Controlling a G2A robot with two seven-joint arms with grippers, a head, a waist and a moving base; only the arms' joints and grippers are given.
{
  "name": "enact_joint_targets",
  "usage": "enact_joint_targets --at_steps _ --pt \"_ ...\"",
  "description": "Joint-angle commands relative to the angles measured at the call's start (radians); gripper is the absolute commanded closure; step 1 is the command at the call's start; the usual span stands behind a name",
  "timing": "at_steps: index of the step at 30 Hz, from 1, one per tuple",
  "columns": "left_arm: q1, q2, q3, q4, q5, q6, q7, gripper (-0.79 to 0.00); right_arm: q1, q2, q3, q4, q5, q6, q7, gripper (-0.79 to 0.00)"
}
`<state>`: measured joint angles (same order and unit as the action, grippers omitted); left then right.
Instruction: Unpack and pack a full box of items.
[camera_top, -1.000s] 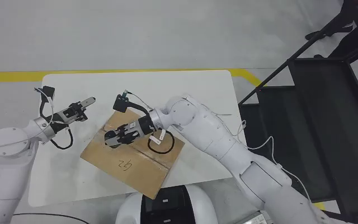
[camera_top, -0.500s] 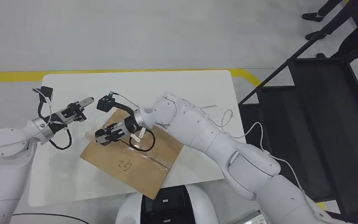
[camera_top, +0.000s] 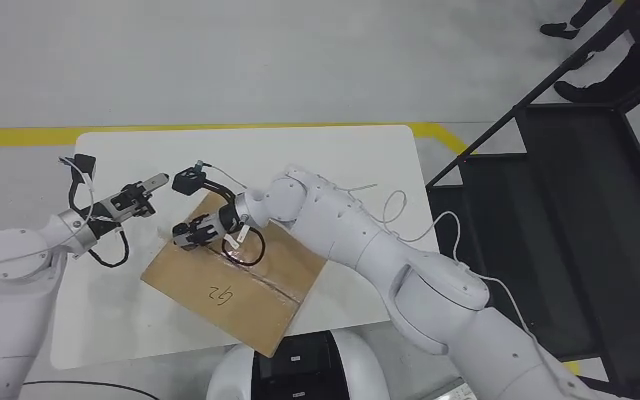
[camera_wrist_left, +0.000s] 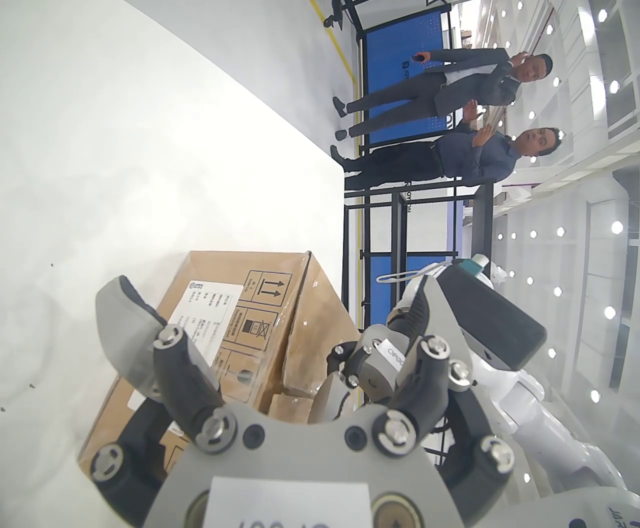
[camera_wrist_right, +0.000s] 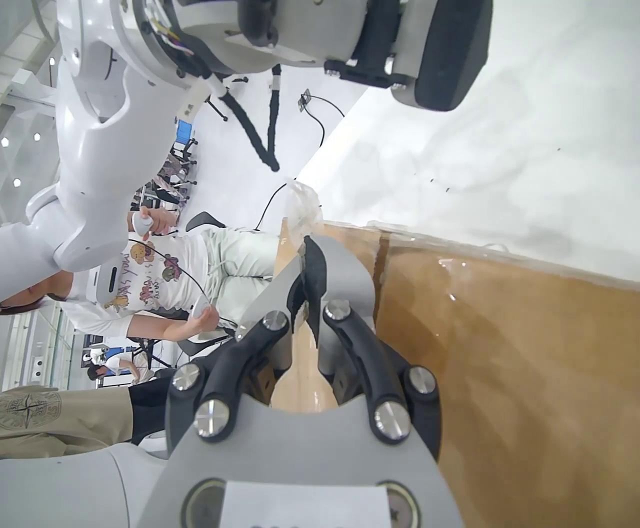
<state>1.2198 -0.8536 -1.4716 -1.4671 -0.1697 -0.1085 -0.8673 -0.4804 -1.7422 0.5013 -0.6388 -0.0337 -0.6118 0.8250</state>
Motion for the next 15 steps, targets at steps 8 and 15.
enact_joint_targets --at_steps 8,15 --pt "-0.003 -0.002 0.006 0.000 0.002 0.000 -0.006 -0.785 0.019 -0.016 0.004 0.057 -0.043 0.003 -0.040 0.000" --pt "-0.012 -0.004 0.008 0.005 0.006 0.002 -0.012 -0.785 0.036 -0.018 0.009 0.070 -0.108 -0.003 -0.073 0.000"
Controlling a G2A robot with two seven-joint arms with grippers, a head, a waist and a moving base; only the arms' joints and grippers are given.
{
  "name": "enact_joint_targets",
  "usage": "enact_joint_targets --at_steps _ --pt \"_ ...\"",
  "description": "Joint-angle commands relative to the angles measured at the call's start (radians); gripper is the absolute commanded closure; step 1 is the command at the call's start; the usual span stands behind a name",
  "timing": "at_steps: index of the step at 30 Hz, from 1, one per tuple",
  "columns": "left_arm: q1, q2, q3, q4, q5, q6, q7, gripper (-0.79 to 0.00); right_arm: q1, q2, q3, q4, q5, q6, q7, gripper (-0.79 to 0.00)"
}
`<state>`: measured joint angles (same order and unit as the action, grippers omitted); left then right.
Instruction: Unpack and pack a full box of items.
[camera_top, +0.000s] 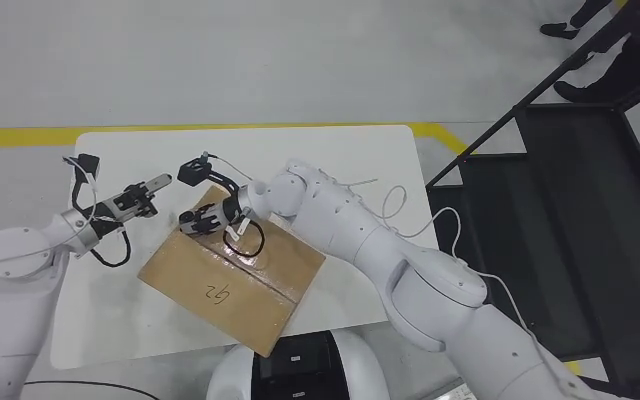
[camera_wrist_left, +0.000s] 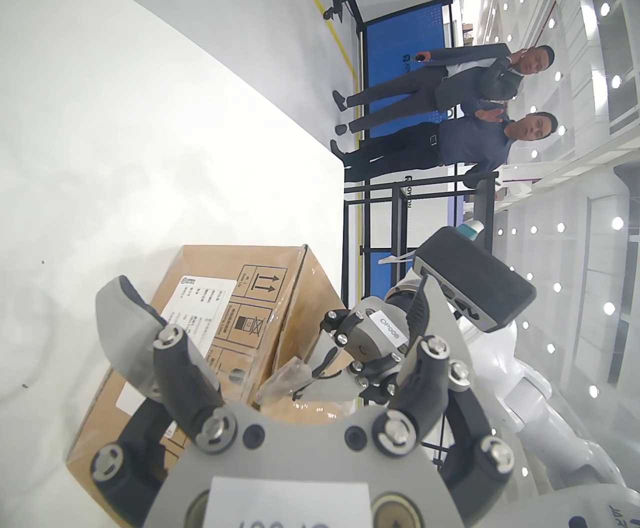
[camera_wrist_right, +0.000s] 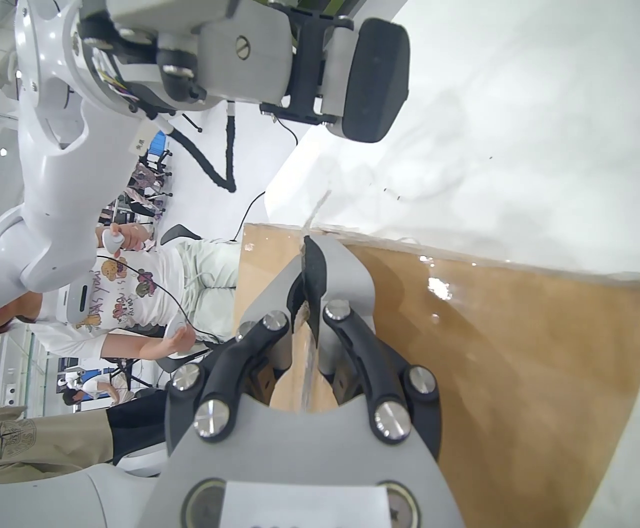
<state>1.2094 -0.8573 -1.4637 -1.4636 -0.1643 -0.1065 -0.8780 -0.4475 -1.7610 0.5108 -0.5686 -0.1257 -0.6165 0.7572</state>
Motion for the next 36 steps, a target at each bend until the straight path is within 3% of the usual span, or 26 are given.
enact_joint_targets --at_steps 1,9,10,11,12,21,29,36 --pt "-0.003 0.000 0.000 0.002 0.000 -0.001 -0.002 -0.785 0.005 0.001 -0.002 -0.002 -0.034 0.005 -0.013 0.000" --pt "-0.012 -0.002 0.002 0.014 0.001 -0.003 -0.010 -0.785 0.003 0.007 -0.013 -0.043 -0.170 0.064 -0.075 0.000" --pt "-0.012 -0.002 0.002 0.016 0.000 -0.004 -0.012 -0.785 0.003 0.008 -0.012 -0.048 -0.184 0.070 -0.077 -0.083" --pt "-0.012 -0.002 0.002 0.017 0.002 -0.007 -0.012 -0.785 0.002 0.009 -0.012 -0.054 -0.195 0.078 -0.080 -0.376" --pt "-0.012 -0.002 0.002 0.018 0.003 -0.009 -0.012 -0.785 -0.001 0.010 -0.010 -0.061 -0.201 0.083 -0.079 -0.785" --pt "-0.023 -0.002 -0.004 0.018 0.003 -0.003 -0.022 -0.785 -0.030 0.034 0.017 -0.139 -0.287 0.115 -0.118 -0.785" --pt "-0.032 -0.002 -0.006 0.037 0.006 -0.013 -0.035 -0.785 -0.091 0.095 0.098 -0.308 -0.361 0.137 -0.118 -0.785" --pt "-0.031 -0.005 0.006 0.035 0.000 -0.012 -0.034 -0.785 -0.168 0.142 0.163 -0.471 -0.458 0.217 -0.099 -0.785"
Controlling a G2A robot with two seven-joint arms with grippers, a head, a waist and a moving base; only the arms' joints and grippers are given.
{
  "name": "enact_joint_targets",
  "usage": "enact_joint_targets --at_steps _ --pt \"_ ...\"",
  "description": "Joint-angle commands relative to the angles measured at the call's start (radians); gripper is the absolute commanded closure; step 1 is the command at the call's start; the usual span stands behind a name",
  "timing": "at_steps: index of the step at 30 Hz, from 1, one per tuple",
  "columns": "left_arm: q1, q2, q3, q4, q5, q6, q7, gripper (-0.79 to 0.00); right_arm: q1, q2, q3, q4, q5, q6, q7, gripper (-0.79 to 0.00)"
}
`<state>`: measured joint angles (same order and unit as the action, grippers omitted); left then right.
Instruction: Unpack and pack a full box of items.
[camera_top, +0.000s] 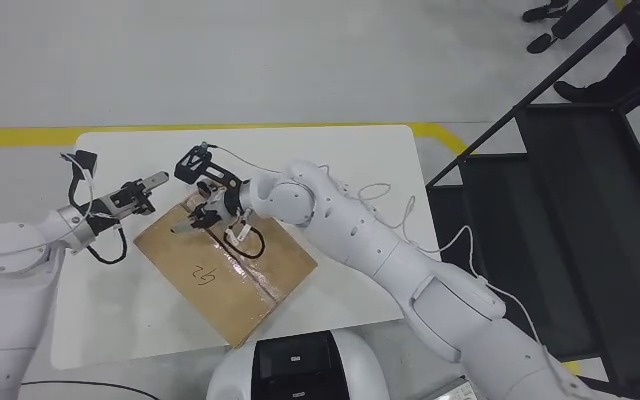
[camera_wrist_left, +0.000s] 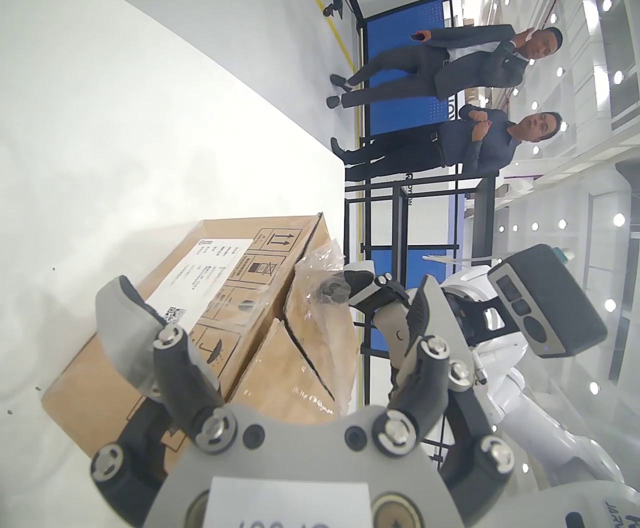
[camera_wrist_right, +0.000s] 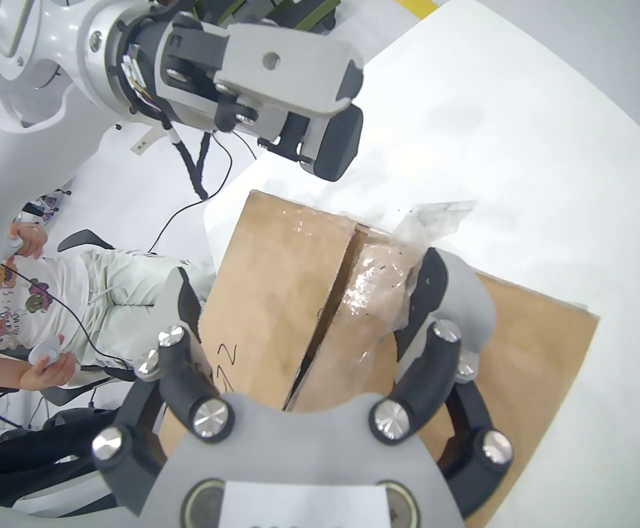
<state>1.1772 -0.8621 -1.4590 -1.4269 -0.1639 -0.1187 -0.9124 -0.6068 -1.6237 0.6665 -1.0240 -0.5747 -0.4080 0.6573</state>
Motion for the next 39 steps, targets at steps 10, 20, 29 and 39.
enact_joint_targets --at_steps 10,20,29,39 --pt "0.003 -0.001 -0.002 0.001 -0.002 0.002 0.001 -0.785 -0.075 0.024 0.073 -0.090 0.153 -0.110 0.055 -0.785" --pt "0.000 -0.007 0.014 -0.003 -0.004 0.003 0.035 -0.785 -0.076 0.039 0.123 -0.101 0.232 -0.148 0.095 0.000" --pt "0.041 -0.005 -0.037 -0.002 -0.036 -0.001 0.094 -0.785 -0.077 0.041 0.120 -0.090 0.229 -0.141 0.098 -0.748" --pt "0.041 -0.005 -0.037 -0.002 -0.036 -0.001 0.094 -0.785 -0.077 0.041 0.120 -0.090 0.229 -0.141 0.098 -0.748"
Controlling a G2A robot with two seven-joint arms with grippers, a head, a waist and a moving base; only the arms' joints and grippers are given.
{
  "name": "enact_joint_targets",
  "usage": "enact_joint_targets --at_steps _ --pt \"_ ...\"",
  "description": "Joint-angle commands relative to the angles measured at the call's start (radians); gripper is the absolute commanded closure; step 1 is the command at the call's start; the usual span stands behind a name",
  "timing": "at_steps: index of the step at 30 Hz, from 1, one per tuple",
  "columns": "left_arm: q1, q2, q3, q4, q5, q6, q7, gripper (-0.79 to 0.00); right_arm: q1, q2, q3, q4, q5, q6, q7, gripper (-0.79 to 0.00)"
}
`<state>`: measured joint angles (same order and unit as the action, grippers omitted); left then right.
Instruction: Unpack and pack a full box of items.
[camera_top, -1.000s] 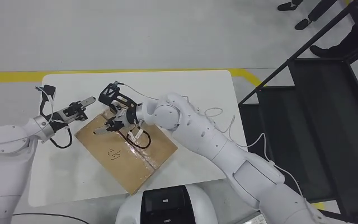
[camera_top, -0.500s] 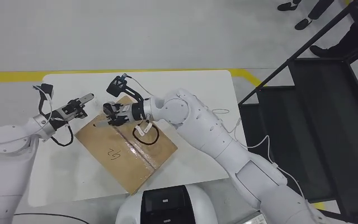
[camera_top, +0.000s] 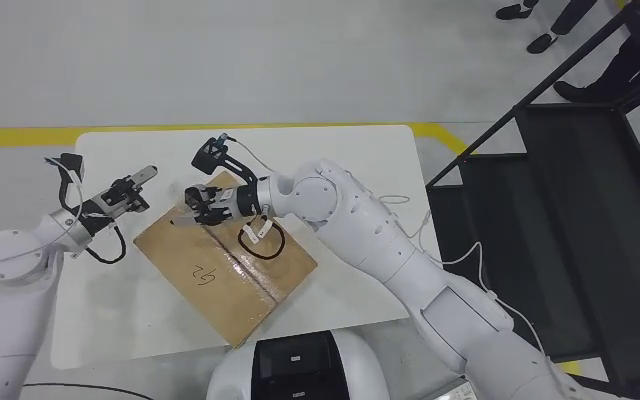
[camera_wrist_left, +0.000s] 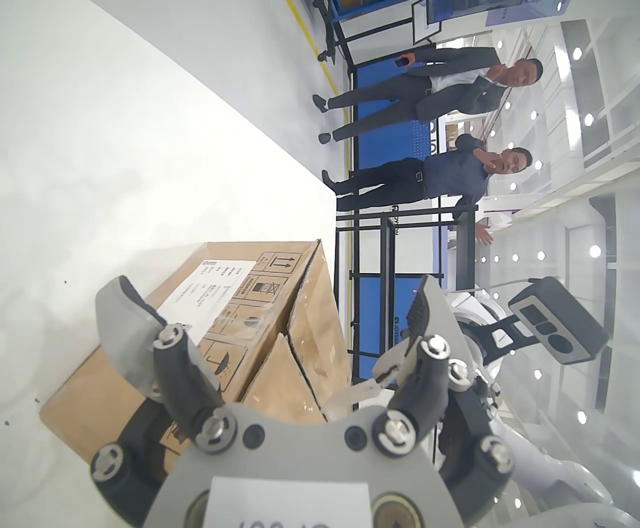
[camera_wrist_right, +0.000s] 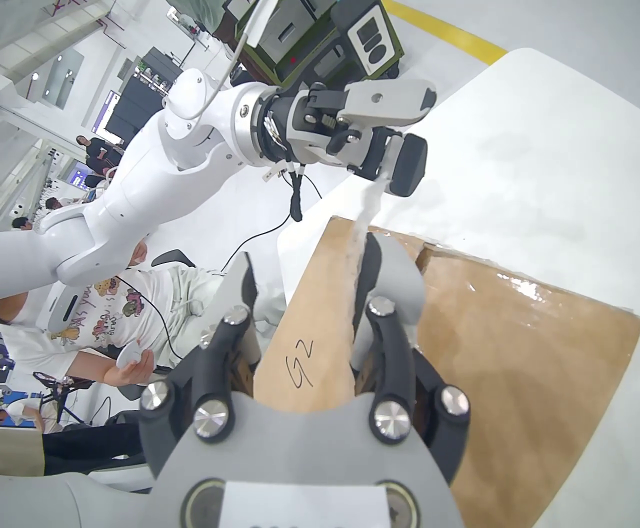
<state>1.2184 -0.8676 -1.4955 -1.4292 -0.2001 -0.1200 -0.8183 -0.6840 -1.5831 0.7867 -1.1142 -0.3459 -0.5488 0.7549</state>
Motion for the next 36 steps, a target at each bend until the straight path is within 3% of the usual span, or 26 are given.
enact_joint_targets --at_steps 1,18,20,27,36 --pt "0.000 0.000 0.000 0.000 0.000 0.000 0.000 -0.785 0.000 0.000 0.000 0.000 0.000 0.000 0.000 -0.748" --pt "0.000 0.000 0.000 0.000 0.000 0.000 0.000 -0.785 0.000 0.000 0.000 0.000 0.000 0.000 0.000 -0.748" --pt "0.010 -0.001 0.002 -0.003 -0.003 0.002 0.015 -0.785 0.000 0.000 0.000 0.000 0.000 0.000 0.000 -0.785" --pt "0.169 -0.011 -0.023 -0.085 -0.036 -0.040 0.183 -0.785 0.000 0.000 0.000 0.000 0.000 0.000 0.000 -0.785" --pt "0.370 -0.008 -0.172 -0.202 0.005 -0.054 0.362 -0.785 0.000 0.000 0.000 0.000 0.000 0.000 0.000 -0.785"
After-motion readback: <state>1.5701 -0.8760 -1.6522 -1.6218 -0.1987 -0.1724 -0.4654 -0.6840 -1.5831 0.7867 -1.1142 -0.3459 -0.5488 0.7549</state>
